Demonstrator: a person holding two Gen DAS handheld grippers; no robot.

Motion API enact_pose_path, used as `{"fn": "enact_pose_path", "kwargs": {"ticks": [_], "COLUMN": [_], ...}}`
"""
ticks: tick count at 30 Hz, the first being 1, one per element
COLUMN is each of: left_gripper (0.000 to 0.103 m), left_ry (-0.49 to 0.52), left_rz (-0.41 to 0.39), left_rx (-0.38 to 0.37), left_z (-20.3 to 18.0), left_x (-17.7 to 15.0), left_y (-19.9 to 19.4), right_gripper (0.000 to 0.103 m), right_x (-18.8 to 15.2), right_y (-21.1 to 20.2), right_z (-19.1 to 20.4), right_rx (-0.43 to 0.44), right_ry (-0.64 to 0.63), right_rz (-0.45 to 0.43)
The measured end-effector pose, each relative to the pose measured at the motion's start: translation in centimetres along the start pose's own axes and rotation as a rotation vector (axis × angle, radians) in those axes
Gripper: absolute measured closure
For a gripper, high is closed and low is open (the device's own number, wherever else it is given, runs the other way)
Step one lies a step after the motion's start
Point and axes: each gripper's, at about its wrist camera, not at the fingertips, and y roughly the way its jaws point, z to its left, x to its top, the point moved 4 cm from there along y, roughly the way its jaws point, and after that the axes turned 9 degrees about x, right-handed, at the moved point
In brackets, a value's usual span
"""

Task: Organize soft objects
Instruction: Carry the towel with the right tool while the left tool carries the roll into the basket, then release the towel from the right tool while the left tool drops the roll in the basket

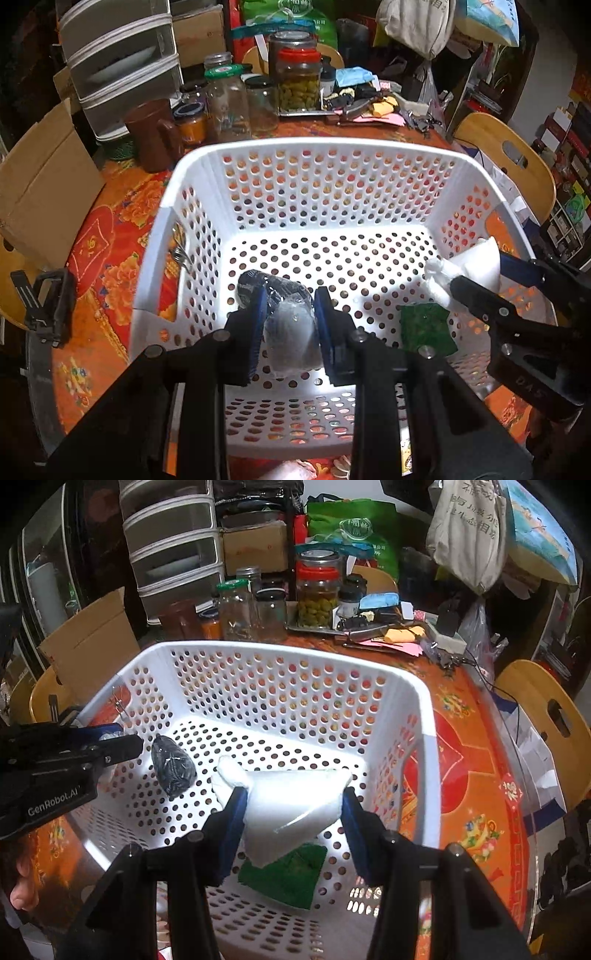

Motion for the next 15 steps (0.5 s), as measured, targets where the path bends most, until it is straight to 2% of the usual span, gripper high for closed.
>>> {"fn": "enact_pose_path", "kwargs": {"ticks": [13,15], "left_gripper": [0.077,0.071], "left_ry": [-0.001,-0.002], "left_rz": [0.018,0.011], "left_rx": [-0.002,-0.006], "left_z": [-0.3,-0.2], "left_x": [-0.7,-0.6], "left_y": [1.2,1.0], "right_gripper": [0.052,0.051], "right_x": [0.1,0.1], "right_y": [1.1,1.0], "right_z": [0.3,0.3], "right_rx": [-0.053,-0.044], "right_ry": [-0.041,-0.035], "right_rz": [0.035,0.032]}}
